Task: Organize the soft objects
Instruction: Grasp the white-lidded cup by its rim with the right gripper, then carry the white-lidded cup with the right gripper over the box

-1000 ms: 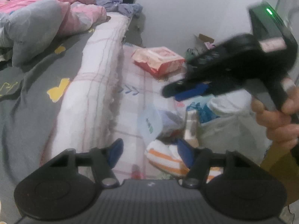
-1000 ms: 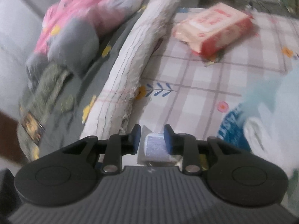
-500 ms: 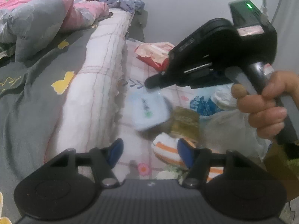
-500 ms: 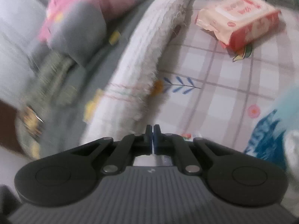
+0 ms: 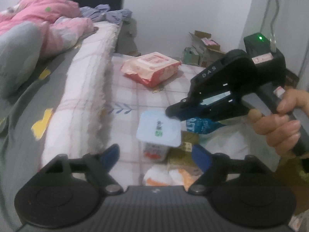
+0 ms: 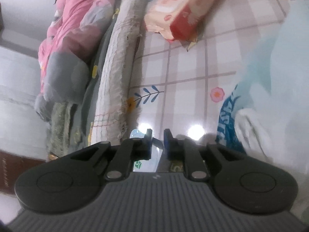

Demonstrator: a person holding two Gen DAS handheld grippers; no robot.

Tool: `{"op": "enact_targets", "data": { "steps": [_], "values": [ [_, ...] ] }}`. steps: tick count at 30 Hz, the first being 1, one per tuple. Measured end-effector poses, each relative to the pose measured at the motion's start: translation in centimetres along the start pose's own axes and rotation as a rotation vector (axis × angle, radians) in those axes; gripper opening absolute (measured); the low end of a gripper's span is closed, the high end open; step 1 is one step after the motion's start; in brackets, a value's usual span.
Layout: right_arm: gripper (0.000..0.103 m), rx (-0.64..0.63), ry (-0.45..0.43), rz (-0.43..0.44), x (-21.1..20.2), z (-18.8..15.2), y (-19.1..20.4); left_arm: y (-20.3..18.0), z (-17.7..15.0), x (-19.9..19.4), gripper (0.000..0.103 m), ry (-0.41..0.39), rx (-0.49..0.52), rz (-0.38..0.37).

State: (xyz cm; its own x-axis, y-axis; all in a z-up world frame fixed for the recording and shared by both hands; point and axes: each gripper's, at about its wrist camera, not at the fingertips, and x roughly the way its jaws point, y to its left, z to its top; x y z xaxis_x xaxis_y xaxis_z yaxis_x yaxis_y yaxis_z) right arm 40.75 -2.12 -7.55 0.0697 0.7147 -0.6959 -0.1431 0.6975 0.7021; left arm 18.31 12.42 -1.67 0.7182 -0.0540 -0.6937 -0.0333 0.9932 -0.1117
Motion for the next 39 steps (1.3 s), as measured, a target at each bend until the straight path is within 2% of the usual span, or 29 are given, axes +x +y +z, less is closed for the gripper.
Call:
{"op": "enact_targets", "data": {
  "steps": [6, 9, 11, 13, 19, 25, 31, 35, 39],
  "values": [
    [0.024, 0.053, 0.038, 0.024, 0.5, 0.0, -1.0, -1.0, 1.0, 2.8, 0.082, 0.023, 0.033, 0.027],
    [0.026, 0.058, 0.067, 0.028, 0.8, -0.2, -1.0, -1.3, 1.3, 3.8, 0.074, 0.026, 0.060, 0.042],
    [0.026, 0.058, 0.074, 0.034, 1.0, -0.4, -0.9, -1.3, 1.4, 4.3, 0.067, 0.026, 0.056, 0.042],
    [0.026, 0.060, 0.072, 0.041, 1.2, -0.6, -0.8, -1.0, 1.4, 4.6, 0.063, 0.025, 0.034, 0.039],
    [0.015, 0.059, 0.045, 0.051, 1.0, -1.0, -0.4, -0.5, 1.9, 4.2, 0.063, 0.020, -0.007, 0.055],
    [0.013, 0.054, 0.030, 0.079, -0.6, -1.8, 0.7, -0.9, 2.5, 1.4, 0.063, -0.019, -0.022, 0.062],
    [0.013, 0.026, -0.016, 0.136, -4.7, -3.5, 2.8, -2.6, 3.8, -3.4, 0.063, -0.101, -0.016, 0.042],
    [0.013, 0.006, -0.080, 0.175, -9.4, -4.9, 3.8, -5.7, 4.8, -6.5, 0.063, -0.158, 0.028, 0.025],
    [0.013, -0.013, -0.164, 0.184, -15.0, -6.5, 3.9, -9.2, 5.7, -8.7, 0.063, -0.196, 0.068, -0.048]
  ]
}}
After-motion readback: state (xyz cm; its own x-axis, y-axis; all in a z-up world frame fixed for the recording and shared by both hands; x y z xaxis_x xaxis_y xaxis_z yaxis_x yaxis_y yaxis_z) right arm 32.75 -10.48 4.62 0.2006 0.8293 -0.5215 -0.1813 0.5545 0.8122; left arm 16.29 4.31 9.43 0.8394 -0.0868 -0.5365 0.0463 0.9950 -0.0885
